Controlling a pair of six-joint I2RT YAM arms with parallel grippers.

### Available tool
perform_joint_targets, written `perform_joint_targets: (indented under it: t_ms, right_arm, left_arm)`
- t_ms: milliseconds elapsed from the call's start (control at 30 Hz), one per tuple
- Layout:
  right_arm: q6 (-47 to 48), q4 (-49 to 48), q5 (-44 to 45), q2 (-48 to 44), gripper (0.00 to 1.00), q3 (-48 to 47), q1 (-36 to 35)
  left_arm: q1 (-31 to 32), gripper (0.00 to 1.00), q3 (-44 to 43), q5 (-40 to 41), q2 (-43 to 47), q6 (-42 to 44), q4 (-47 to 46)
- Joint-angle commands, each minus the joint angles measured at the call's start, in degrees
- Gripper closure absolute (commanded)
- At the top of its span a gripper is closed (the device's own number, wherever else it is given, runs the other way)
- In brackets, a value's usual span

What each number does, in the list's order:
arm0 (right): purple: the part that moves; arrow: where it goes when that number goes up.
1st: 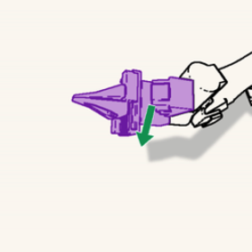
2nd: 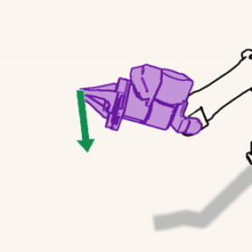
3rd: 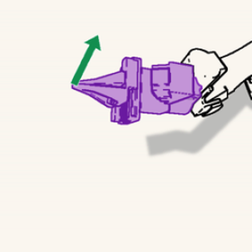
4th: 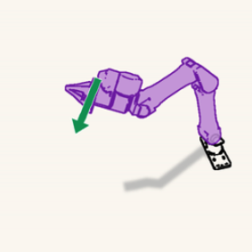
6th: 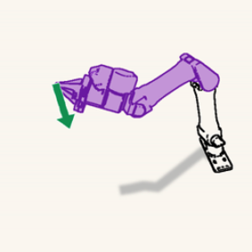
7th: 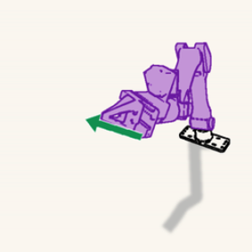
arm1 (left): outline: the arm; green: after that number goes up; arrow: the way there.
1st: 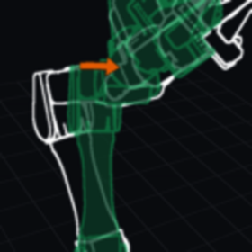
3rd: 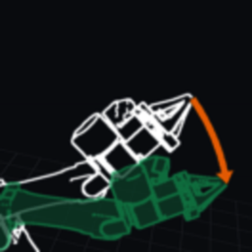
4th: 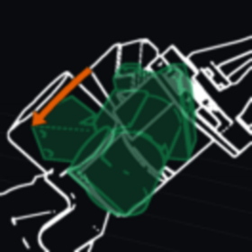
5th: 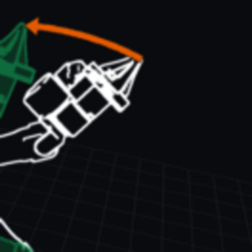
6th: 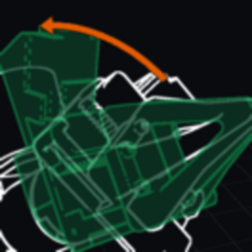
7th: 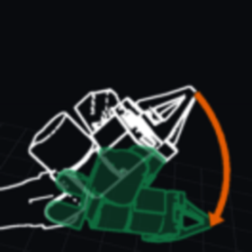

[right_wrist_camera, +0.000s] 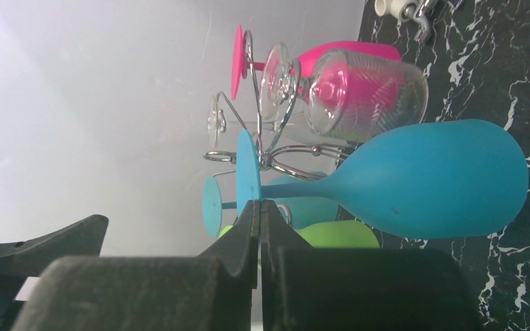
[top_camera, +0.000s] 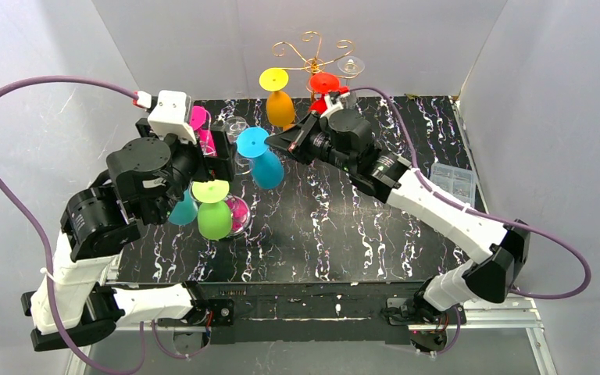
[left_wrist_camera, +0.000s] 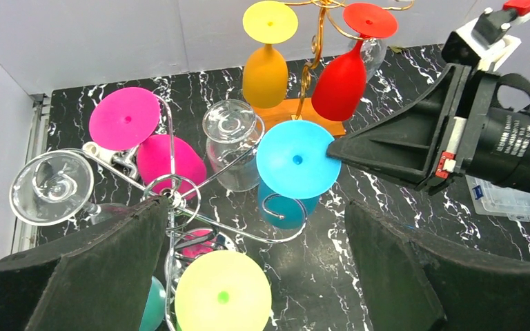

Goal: Take the wine glass off the wine glass rack
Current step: Pick up the wine glass from the wine rack, then place the wine glass at the center of the board.

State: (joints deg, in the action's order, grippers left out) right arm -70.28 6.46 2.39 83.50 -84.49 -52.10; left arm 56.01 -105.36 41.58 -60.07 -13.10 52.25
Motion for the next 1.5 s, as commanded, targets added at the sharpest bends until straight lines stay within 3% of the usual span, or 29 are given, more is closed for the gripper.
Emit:
perform_joint_targets:
  t_ms: [0, 267, 433, 633, 833, 1133, 1467]
  right_arm:
    - [1.64, -0.86, 4.73, -4.93, 0.99, 0.31, 0.42]
    - [4.09, 3.02, 8.31, -10.79, 0.99, 2.26, 0.63]
    - [4.81, 4.39, 9.15, -15.57, 0.99, 4.34, 1.88]
    - [3.71, 3.21, 0.34, -19.15, 0.99, 6.16, 9.99]
    - [1.43, 1.19, -10.97, -19.29, 0.99, 6.40, 16.62]
    - [-4.27, -5.05, -19.24, -20.14, 0.99, 10.58, 23.22]
    - [-6.73, -8.84, -22.15, -19.72, 0.99, 11.80, 25.01]
  left_arm:
    - [0.17, 0.01, -0.14, -1.03, -1.06, -2.22, -1.46]
    - [-0.29, 0.01, -3.35, -10.92, -5.92, -7.35, -0.53]
    - [-3.79, 0.12, -7.53, -22.37, -10.53, -12.35, 0.36]
    - [-11.72, 0.30, -7.43, -39.25, -13.86, -20.61, -2.54]
    - [-16.21, 0.38, -7.42, -50.75, -17.12, -26.58, -7.88]
    - [-21.96, 0.46, -5.24, -60.00, -20.60, -34.12, -12.41]
    - [-23.36, 0.55, -5.14, -66.79, -25.32, -39.03, -17.40]
